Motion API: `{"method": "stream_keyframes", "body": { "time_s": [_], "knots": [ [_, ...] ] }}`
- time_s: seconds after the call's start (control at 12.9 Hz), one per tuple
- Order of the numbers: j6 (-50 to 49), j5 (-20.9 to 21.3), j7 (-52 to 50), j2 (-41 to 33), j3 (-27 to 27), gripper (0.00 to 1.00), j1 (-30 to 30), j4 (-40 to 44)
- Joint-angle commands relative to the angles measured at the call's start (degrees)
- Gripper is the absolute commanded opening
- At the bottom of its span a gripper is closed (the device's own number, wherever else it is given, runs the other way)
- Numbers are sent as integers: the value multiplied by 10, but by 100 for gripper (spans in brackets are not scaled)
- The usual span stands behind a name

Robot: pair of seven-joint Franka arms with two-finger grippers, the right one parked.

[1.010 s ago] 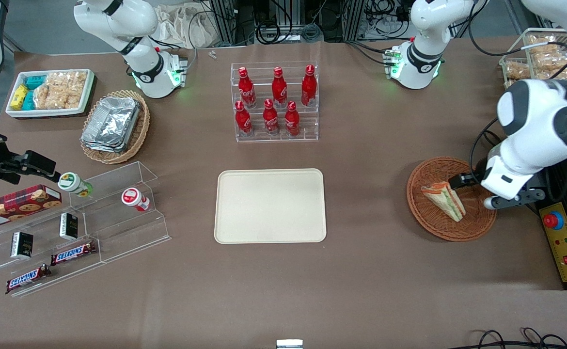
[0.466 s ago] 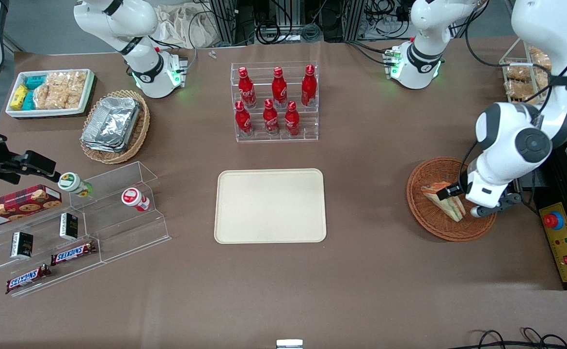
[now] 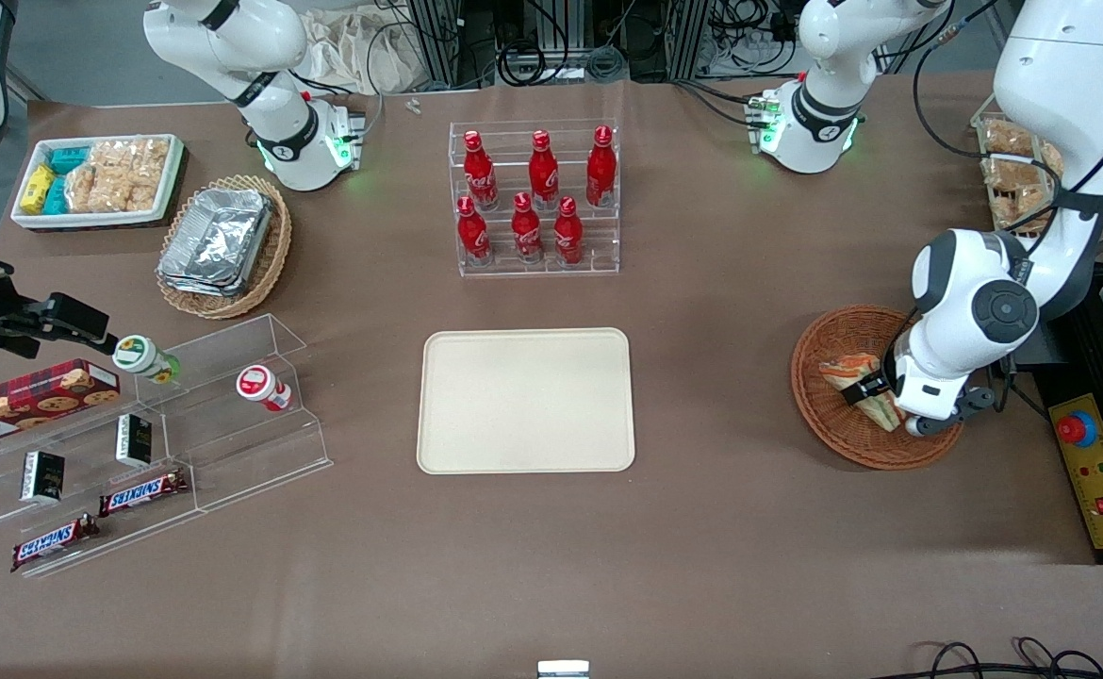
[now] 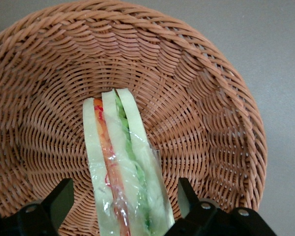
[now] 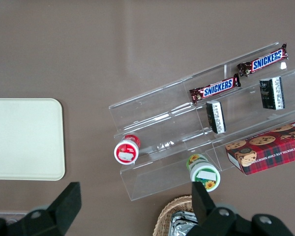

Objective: Place sandwich from basket to tray
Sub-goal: 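Close the left gripper on the sandwich's wrapped edge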

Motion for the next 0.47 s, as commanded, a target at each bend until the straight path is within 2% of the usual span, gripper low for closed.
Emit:
{"method": "stream_keyframes", "body": {
  "time_s": [0.0, 0.16, 0.23, 0.39],
  "knots": [
    [14, 23, -47, -5, -3, 48, 3, -3],
    [-28, 23, -50, -21, -6, 6, 0, 6],
    [-70, 21, -49, -29, -9, 0, -2, 25],
    [-173, 13, -41, -48, -35, 0, -2, 73]
  ]
}}
